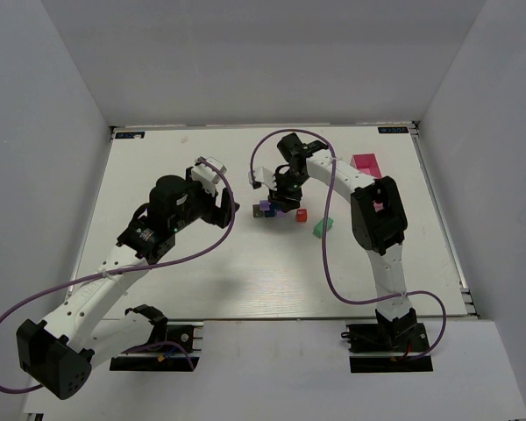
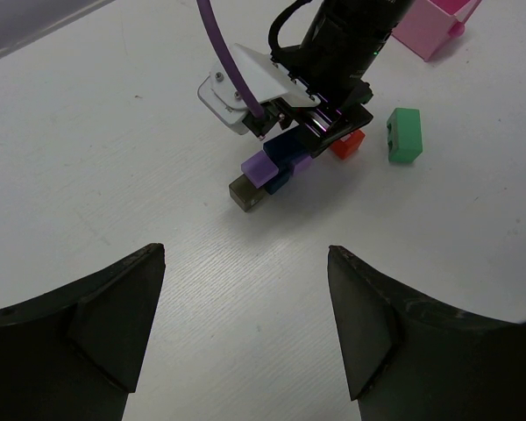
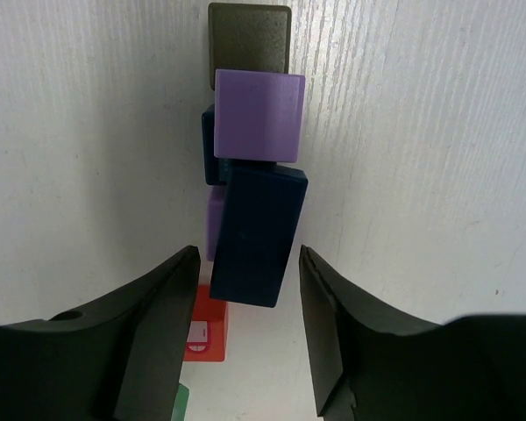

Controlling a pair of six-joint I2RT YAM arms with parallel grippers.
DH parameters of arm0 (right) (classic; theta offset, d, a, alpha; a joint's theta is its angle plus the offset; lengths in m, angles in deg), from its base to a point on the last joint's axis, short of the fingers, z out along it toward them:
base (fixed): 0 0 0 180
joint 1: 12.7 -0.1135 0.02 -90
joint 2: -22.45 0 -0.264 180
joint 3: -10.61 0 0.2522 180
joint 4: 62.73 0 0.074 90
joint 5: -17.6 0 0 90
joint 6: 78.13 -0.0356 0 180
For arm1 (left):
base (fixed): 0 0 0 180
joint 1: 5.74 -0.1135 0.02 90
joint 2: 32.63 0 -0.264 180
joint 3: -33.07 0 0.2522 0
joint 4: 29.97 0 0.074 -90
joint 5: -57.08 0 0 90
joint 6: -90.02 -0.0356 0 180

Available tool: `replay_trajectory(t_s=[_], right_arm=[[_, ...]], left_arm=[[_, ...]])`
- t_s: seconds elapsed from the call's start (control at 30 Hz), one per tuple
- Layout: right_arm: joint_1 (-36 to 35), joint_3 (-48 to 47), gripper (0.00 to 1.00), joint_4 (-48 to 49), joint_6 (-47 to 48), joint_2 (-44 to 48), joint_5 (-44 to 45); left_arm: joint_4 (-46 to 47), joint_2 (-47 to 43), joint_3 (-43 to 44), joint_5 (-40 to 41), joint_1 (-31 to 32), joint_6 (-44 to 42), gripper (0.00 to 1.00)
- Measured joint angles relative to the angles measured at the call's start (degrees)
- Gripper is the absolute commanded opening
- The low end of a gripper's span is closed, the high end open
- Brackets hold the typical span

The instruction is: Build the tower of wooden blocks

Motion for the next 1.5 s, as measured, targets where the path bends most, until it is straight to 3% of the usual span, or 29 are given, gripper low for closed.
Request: replay_trajectory(t_s=[0.13,0.2,0.23,0.27,0.73,1.03,1.5], right_arm=[[0.00,0.00,0.63,0.00,-0.11,0.00,0.00],[-0.02,0.00,0.73,0.00,-0.20,0.00,-0.02],[-0.04,0.00,0.90,0.02,-0.31,0.00,0.00],[-0.04,0.00,0.90,0.00,-0.48,0.00,0.00],[-0.04,1.09,0.90,0.48,-0.17,0.00,0.76],[-0.04,1.57,0.74,1.86,-0.61,0.00,1.55],[-0.02,1.88,0.63,1.99,-0.50,0.00,2.58]], left_arm=[[0.00,0.00,0.00,0.02,0.00,0.00,0.85],[0.00,0.00,0.00,0.02,0.00,0.00,0.85],[0.00,0.00,0.00,0.02,0.00,0.00,0.85],[0.00,0.00,0.00,0.02,0.00,0.02,0.85],[0.00,0.00,0.00,0.07,0.00,0.02,0.85],[0.00,0.00,0.00,0.07,0.00,0.02,0.85],[0.00,0.00,0.00,0.07,0.00,0.00,0.85]])
